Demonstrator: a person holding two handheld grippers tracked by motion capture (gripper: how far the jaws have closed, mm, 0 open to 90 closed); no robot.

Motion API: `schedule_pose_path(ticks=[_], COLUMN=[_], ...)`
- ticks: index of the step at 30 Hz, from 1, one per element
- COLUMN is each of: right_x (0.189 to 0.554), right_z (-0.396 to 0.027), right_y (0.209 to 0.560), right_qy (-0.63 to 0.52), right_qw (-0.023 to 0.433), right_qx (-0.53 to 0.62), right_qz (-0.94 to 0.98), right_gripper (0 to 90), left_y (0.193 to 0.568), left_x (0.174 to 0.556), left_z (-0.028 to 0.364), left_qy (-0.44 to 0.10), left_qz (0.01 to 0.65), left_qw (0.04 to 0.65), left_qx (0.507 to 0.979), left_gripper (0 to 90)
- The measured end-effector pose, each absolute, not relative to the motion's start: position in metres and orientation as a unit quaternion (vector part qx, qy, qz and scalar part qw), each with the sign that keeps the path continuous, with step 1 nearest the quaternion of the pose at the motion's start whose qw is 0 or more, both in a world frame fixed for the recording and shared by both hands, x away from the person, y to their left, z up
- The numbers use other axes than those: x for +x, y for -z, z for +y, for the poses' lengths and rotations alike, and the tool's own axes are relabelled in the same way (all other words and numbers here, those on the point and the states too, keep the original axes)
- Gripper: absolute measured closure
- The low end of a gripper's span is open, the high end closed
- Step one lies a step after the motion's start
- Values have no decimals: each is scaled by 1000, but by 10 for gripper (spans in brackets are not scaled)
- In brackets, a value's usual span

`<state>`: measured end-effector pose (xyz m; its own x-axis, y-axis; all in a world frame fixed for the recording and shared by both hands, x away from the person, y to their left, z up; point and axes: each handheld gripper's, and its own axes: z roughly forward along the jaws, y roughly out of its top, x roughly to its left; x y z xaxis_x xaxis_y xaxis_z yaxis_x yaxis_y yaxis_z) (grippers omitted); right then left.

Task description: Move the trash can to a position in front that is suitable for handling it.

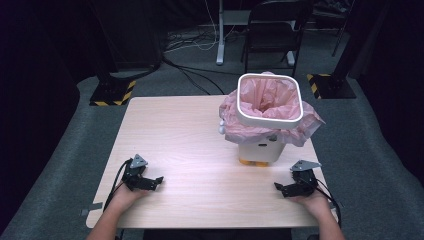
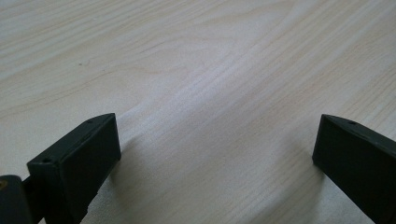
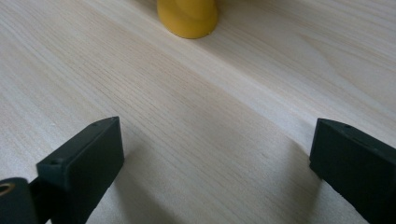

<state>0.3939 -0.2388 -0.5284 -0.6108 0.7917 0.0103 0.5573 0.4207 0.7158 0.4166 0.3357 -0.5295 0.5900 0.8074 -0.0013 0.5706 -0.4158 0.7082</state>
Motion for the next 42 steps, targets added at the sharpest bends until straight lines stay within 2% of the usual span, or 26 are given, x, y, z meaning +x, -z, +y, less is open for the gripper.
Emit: schedule_pose_path(ticks=[6, 10, 14, 16, 17, 32, 42], right_x=[389, 389, 388, 387, 387, 376, 368], right_z=[-240, -241, -242, -245, -246, -250, -253], right_y=[527, 523, 522, 518, 517, 500, 488], right_qy=[-346, -340, -336, -331, -330, -348, -371], right_qw=[170, 171, 169, 170, 169, 213, 216], right_qx=[419, 429, 436, 436, 439, 436, 447], right_qz=[822, 819, 818, 819, 819, 802, 785], right_gripper=[56, 154, 194, 318, 345, 342, 345], left_y=[526, 522, 519, 516, 514, 487, 473], left_x=[416, 414, 416, 417, 417, 406, 404], left_z=[334, 332, 331, 330, 330, 314, 308], left_qy=[-167, -160, -145, -137, -138, -158, -163], left_qz=[408, 407, 408, 410, 407, 374, 375], left_qw=[343, 338, 341, 341, 342, 388, 410], left_qx=[830, 833, 835, 835, 836, 828, 816], left_gripper=[103, 181, 250, 251, 255, 269, 261])
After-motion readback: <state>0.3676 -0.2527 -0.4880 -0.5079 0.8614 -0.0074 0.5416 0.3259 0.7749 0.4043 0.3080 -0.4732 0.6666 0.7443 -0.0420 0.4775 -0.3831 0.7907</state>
